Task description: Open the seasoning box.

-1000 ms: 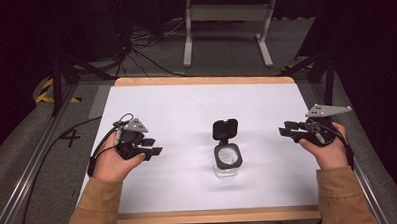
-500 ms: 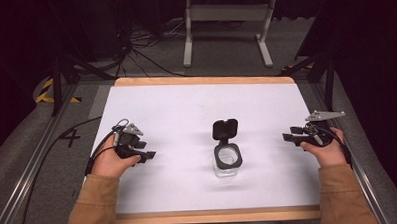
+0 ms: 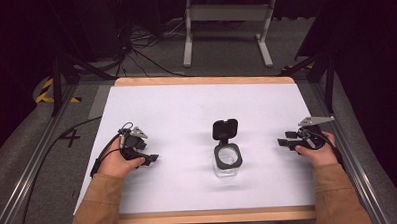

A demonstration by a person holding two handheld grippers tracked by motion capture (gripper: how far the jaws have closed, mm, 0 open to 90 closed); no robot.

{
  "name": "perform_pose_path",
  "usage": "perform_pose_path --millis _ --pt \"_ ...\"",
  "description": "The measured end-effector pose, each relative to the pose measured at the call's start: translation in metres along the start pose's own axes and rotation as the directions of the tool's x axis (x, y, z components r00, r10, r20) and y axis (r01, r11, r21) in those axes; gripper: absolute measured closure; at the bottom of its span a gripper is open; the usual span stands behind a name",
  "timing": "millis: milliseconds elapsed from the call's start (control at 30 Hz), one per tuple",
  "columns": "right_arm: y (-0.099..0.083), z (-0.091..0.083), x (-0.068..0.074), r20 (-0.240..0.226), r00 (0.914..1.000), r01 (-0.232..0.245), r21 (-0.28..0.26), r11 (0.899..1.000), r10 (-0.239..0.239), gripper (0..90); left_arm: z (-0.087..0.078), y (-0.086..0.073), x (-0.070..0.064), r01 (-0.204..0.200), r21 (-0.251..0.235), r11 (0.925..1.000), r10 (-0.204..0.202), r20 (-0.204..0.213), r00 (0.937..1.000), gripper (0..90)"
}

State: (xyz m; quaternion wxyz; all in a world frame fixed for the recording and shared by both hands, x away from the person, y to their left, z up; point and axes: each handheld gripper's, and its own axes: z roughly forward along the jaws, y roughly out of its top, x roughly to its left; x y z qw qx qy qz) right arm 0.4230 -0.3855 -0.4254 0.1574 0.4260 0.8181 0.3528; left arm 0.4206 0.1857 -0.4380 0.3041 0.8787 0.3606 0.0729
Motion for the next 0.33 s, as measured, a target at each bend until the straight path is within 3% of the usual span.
perform_pose_path --millis 67,333 --pt "-0.0001 0.0024 0.0013 0.008 0.9999 0.011 -0.003 1.0 -0.011 46.6 0.0002 0.0006 -0.0004 0.012 -0.007 0.9999 -0.012 0.019 0.9997 29.8" --pt "-0.0012 0.0102 0.0046 0.026 0.9985 0.048 0.002 0.999 -0.048 44.1 -0.0024 0.0022 -0.0014 0.008 -0.017 0.9998 -0.008 0.003 1.0 29.1"
